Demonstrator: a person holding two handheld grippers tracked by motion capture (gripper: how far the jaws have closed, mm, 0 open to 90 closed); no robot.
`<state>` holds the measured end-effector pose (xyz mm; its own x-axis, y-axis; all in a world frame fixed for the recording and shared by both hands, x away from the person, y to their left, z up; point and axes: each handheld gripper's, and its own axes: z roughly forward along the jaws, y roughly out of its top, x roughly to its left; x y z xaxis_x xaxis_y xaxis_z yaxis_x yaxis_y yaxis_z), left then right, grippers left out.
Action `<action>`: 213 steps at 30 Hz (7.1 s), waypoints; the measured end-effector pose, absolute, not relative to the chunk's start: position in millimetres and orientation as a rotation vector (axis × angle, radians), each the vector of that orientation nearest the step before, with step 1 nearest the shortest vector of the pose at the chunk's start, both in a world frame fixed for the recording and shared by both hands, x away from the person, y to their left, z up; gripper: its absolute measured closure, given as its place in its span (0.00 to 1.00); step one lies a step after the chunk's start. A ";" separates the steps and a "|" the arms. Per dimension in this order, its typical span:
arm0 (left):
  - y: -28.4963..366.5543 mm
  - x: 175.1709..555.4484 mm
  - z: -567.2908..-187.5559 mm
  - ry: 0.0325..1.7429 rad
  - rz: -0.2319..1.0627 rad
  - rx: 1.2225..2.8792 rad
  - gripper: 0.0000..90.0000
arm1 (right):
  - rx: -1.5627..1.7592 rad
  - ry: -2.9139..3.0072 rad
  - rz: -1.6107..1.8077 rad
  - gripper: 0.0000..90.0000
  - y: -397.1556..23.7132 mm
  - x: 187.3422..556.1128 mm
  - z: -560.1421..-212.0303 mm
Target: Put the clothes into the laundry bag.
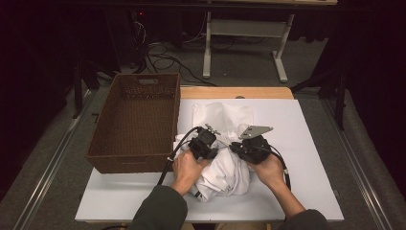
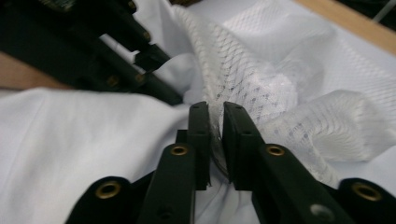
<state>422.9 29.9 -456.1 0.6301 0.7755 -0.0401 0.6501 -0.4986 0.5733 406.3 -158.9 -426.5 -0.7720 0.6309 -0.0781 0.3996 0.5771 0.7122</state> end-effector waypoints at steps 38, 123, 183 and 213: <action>119.3 332.0 -448.9 1.194 0.215 2.284 0.48 | 0.911 2.595 0.735 0.76 -145.7 414.4 -457.2; 22.5 385.3 -460.6 0.834 0.096 2.366 0.91 | 0.909 2.557 0.984 0.99 -151.6 391.4 -427.9; 26.0 453.7 -466.3 1.257 0.389 2.326 0.61 | 1.034 2.540 0.733 1.00 -215.4 388.1 -462.8; 31.7 429.8 -452.4 1.132 0.420 2.314 0.96 | 1.014 2.530 0.769 0.80 -199.8 388.8 -446.0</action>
